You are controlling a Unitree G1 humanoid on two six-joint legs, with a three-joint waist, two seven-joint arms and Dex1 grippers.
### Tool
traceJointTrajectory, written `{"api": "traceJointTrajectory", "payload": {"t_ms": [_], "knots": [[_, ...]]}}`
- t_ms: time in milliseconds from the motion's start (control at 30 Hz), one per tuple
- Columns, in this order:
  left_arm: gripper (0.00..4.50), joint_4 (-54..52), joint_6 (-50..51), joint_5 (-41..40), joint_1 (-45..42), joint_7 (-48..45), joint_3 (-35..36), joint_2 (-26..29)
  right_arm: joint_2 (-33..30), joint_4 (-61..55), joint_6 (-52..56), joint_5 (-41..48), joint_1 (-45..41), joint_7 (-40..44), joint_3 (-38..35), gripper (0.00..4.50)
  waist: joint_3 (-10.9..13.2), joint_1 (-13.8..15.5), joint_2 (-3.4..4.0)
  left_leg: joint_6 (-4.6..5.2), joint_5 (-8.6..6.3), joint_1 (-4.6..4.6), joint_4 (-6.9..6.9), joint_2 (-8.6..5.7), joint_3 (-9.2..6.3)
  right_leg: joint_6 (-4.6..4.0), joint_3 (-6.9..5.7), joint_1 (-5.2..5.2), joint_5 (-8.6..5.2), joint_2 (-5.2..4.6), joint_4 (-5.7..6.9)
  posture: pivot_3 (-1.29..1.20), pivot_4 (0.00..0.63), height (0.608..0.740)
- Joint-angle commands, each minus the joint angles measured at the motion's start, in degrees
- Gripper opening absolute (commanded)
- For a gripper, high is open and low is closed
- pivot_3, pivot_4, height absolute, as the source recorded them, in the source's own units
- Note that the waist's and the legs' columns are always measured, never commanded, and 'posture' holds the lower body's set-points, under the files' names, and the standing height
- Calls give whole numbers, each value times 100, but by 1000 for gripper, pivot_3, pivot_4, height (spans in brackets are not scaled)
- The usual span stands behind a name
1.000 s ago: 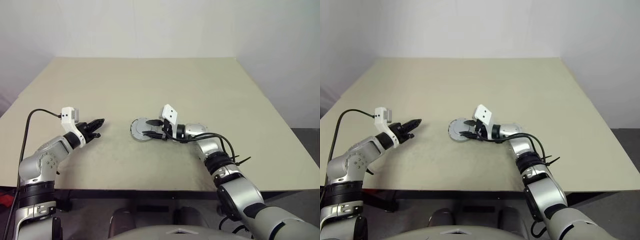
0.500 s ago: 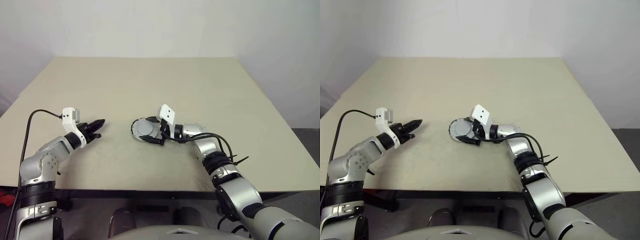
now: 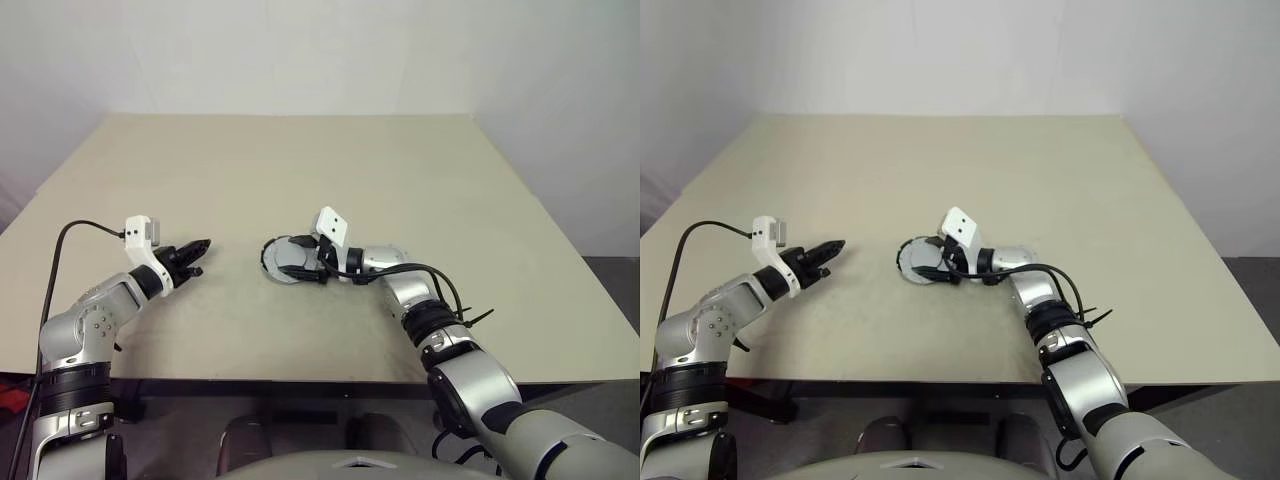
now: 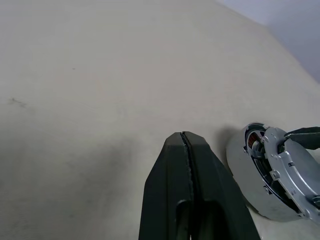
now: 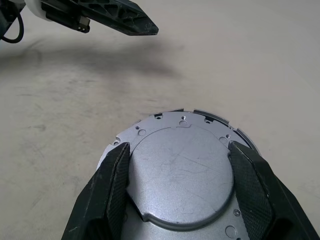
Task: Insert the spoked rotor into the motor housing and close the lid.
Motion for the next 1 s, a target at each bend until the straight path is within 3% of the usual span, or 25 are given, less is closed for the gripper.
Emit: {"api": "traceJointTrajectory", "payload": {"t_ms": [33, 300, 1000], "knots": [[0, -220, -24, -80, -73, -2, 18, -13, 80, -154, 141, 140, -226, -48, -107, 2999, 0, 0, 0, 0, 0, 0, 0, 0, 0, 0, 0, 0, 0, 0, 0, 0, 0, 740], [0, -249, 1, -84, -29, -2, -5, -58, 214, -430, 698, 365, -369, 56, -190, 2999, 1, -7, 0, 0, 0, -1, -1, 1, 0, 0, 0, -2, 0, 1, 0, 0, 0, 740], [0, -347, 41, -100, 34, 67, 22, -85, 456, 336, 421, -228, -460, -551, 88, 2999, 1, -24, -1, -3, 1, 5, -4, 2, 1, -3, 1, -3, -2, 1, 1, 0, 0, 740]]}}
